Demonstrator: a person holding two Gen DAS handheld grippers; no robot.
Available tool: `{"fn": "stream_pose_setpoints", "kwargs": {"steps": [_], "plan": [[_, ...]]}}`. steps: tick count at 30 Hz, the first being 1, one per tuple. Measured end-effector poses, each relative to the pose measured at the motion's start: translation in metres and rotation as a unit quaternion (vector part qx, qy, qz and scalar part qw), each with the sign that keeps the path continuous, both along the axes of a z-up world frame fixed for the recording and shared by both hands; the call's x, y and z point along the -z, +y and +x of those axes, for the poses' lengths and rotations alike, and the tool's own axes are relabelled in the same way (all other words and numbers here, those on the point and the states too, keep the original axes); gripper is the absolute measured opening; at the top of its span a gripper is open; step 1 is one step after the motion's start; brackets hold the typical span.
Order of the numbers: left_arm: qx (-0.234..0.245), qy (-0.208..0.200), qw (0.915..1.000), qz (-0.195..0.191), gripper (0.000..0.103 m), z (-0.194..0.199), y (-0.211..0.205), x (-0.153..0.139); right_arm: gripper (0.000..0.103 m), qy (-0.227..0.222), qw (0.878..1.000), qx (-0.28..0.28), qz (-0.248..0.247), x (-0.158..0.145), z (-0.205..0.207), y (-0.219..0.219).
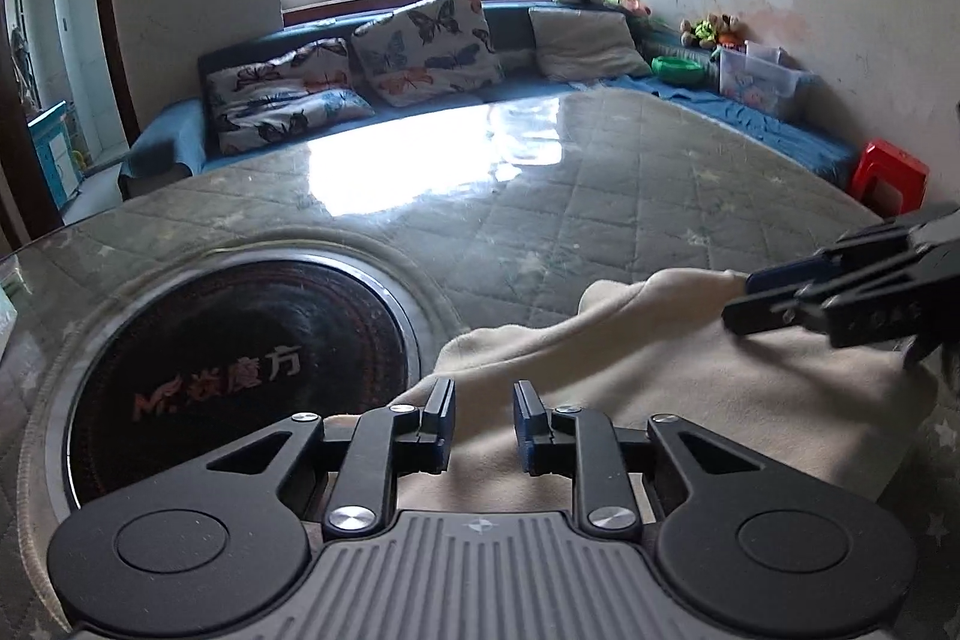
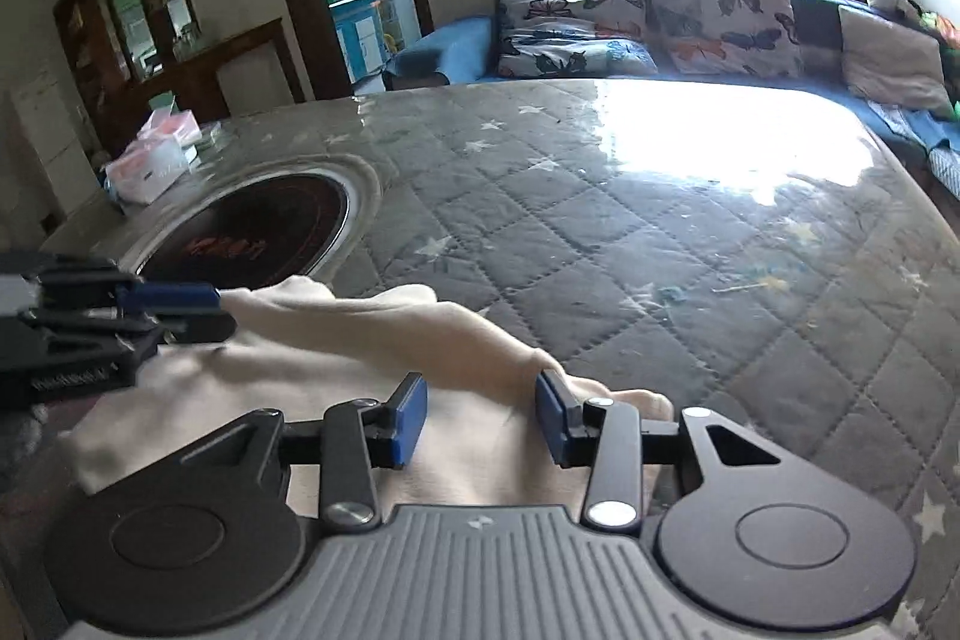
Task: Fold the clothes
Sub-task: 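Lower the folded hem onto the body and open both grippers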
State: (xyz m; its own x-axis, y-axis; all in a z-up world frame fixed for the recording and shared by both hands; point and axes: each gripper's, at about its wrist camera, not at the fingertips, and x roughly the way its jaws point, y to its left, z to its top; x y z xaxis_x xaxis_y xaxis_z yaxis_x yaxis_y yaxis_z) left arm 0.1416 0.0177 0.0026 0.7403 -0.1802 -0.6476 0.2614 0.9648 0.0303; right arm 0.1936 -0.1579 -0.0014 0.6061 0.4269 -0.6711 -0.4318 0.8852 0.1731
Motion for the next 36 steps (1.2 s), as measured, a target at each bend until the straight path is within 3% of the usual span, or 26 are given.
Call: {"fn": "stream_pose_setpoints", "kwargs": {"steps": [7,12,16,30,33,36], "plan": [[0.006,0.004,1.0000,0.000,0.024,0.014,-0.006,0.004,0.036,-0.017,0.999,-0.028,0.005,-0.018,0.009,0.017],[-0.002,0.010,0.9999,0.003,0.024,0.022,-0.008,0.010,0.029,0.000,0.999,-0.045,-0.009,-0.011,0.029,0.044],[-0.009,0.010,0.9999,-0.002,0.026,0.025,-0.007,0.009,0.029,0.008,0.998,-0.042,-0.043,0.001,0.038,0.056],[-0.007,0.005,1.0000,0.001,0.028,0.021,-0.010,0.004,0.034,-0.017,0.997,-0.056,-0.058,-0.007,0.033,0.063],[-0.004,-0.006,1.0000,-0.001,0.031,0.011,-0.013,-0.002,0.034,-0.034,0.996,-0.057,-0.056,-0.019,0.023,0.053],[0.006,-0.017,0.9998,-0.007,0.043,-0.002,-0.018,-0.007,0.034,-0.044,0.995,-0.065,-0.059,-0.028,0.009,0.044]]}}
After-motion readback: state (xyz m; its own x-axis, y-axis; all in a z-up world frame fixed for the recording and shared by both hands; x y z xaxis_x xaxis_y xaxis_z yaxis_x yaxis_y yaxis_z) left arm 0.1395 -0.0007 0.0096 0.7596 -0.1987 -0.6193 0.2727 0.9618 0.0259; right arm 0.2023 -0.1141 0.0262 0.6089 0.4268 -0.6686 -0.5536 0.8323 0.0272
